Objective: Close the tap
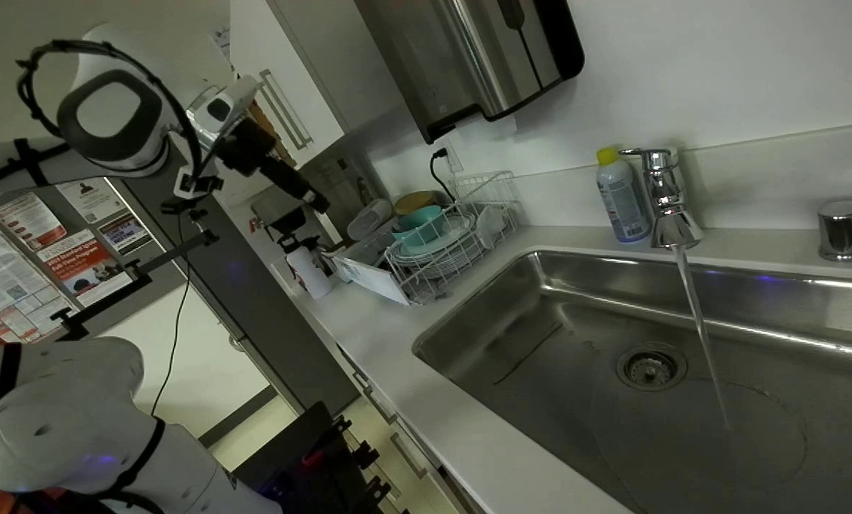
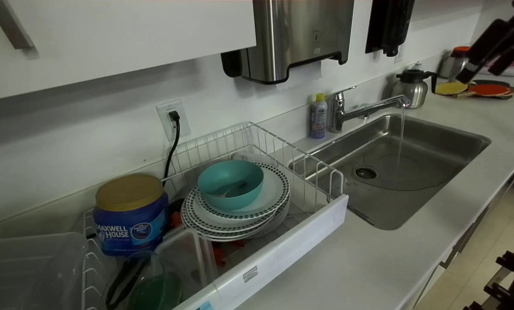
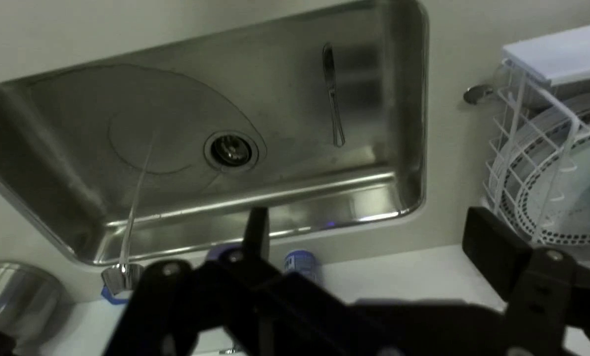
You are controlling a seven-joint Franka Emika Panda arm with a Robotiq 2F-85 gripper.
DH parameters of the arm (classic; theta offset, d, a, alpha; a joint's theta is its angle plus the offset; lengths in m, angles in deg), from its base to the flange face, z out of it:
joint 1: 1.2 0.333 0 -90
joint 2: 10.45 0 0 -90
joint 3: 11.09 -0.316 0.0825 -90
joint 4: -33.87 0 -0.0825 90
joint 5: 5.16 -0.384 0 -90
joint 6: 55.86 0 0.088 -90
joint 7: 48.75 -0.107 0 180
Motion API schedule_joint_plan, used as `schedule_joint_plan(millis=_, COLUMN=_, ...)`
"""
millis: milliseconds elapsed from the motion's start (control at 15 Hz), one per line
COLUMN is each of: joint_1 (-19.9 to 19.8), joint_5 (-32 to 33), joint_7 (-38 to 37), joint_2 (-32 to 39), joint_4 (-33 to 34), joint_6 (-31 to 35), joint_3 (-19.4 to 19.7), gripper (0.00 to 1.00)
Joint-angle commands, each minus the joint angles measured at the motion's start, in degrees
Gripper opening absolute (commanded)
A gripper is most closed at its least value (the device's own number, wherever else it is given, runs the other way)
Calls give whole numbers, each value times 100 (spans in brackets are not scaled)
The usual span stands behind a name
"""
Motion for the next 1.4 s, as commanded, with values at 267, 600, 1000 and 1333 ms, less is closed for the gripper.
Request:
schedule_joint_plan(millis=267, joint_1=-359, joint_5=404, joint_7=-68, joint_2=1062, joint_4=634, joint_6=743, joint_3=60, gripper=100)
schedule_joint_plan(millis=600, joint_1=-412, joint_5=465, joint_7=-148, joint_2=1429, joint_4=881, joint_6=762, joint_3=73, gripper=100)
schedule_joint_plan(millis=1000, joint_1=-523, joint_5=863, joint_7=-157, joint_2=2315, joint_4=1653, joint_6=833, joint_3=-2, gripper=100)
schedule_joint_plan(millis=1333, joint_1=-541, joint_5=1465, joint_7=-258, joint_2=3613, joint_4=2864, joint_6=887, joint_3=72, gripper=100)
